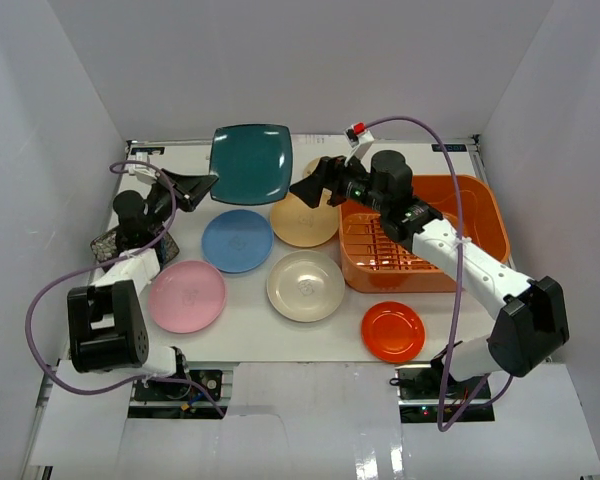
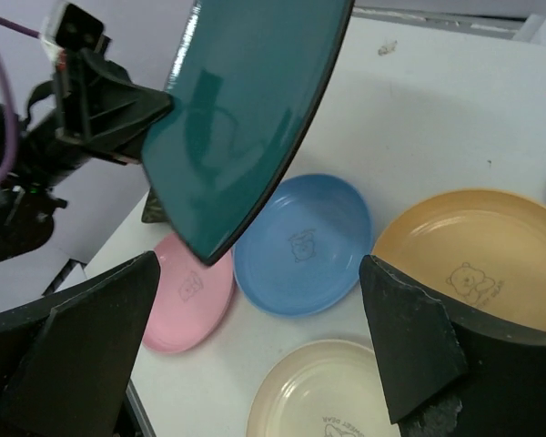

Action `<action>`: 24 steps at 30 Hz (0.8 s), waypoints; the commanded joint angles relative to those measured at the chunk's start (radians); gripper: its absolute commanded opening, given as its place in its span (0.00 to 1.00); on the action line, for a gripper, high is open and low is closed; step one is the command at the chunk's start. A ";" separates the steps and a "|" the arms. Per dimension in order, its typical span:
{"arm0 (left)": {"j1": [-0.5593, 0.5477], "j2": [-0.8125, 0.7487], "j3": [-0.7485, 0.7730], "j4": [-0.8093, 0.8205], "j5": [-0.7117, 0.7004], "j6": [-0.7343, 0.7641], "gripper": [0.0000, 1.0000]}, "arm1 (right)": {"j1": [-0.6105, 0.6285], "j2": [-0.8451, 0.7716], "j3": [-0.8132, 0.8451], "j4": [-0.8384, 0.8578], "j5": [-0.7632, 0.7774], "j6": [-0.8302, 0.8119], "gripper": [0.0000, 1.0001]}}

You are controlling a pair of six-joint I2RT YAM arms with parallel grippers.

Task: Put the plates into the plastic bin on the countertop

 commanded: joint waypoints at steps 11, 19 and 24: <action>-0.118 -0.203 -0.011 -0.076 0.045 0.072 0.00 | -0.006 0.002 -0.019 0.083 0.037 0.042 0.77; -0.123 -0.254 -0.047 -0.139 0.097 0.094 0.08 | -0.037 -0.060 -0.114 0.172 0.041 0.119 0.10; -0.129 -0.300 -0.049 -0.227 0.148 0.175 0.54 | -0.087 -0.137 -0.172 0.212 0.005 0.165 0.08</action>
